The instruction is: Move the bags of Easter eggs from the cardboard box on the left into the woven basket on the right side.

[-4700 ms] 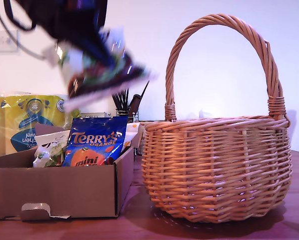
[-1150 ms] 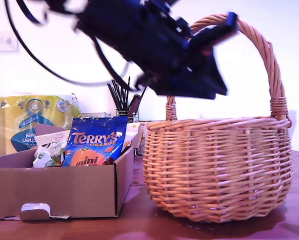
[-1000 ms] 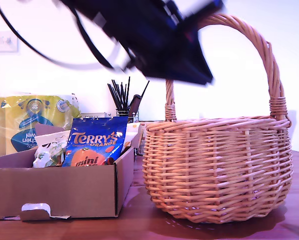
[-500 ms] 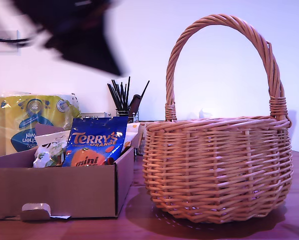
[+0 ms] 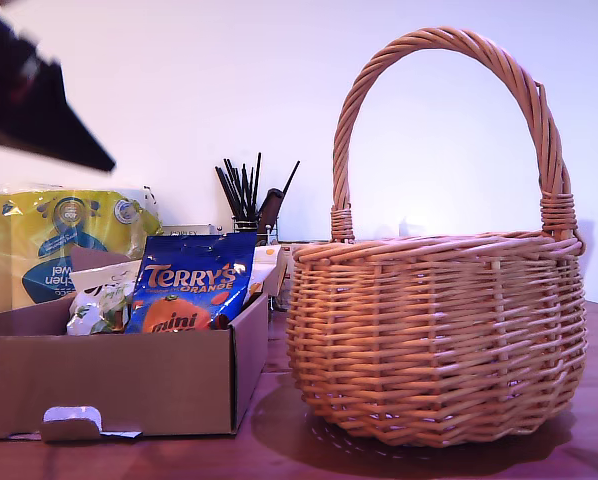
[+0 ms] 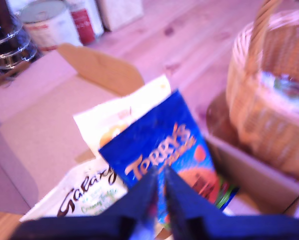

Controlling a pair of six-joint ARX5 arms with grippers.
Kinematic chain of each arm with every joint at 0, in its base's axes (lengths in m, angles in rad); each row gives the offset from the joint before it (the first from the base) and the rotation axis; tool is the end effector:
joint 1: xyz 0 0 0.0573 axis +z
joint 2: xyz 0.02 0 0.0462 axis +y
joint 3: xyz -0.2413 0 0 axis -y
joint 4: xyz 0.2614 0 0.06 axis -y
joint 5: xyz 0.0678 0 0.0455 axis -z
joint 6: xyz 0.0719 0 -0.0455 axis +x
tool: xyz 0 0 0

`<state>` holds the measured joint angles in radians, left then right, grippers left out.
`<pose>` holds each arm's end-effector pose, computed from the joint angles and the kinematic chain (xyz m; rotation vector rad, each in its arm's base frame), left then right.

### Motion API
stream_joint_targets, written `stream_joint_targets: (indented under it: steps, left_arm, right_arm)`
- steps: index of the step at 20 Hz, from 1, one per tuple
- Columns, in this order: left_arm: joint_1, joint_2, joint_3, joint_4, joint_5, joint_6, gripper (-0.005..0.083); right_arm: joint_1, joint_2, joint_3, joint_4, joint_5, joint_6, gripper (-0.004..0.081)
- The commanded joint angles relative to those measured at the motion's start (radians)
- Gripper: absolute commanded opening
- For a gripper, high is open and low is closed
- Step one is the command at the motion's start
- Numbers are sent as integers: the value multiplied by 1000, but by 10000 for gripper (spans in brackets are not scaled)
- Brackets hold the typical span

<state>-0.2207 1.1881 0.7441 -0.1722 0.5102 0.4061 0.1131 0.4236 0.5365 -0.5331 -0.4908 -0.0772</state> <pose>0.2833 -0.0996 0.1938 0.2847 0.4693 -0.8211 0.1679 0.0532 0.2382 0.0063 0.3956 0.6104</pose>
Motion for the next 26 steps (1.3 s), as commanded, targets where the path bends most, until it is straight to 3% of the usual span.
stream_joint_targets:
  steps: [1,2,8,13,16,20,26]
  left_arm:
    - [-2,62,-16,31,10,26,553]
    - [-2,93,-16,48,11,48,610]
    - [-3,273,-15,253,11,57,608]
    - [0,369,0,311,24,45,607]
    - [-1,409,31,306,41,39,606]
    - [-1,411,49,286,131,6,603]
    - [-13,411,56,105,242,-6,547]
  right_arm:
    - [5,-2,19,5,-5,-4,-12]
    - [5,-2,19,5,-5,-4,-12]
    - [5,-1,19,4,-2,-5,-12]
    - [5,-1,19,4,2,-10,-12]
    - [5,-1,19,3,2,-10,-12]
    - [5,-1,19,4,3,-10,-12]
    - [5,-1,19,4,3,-10,-12]
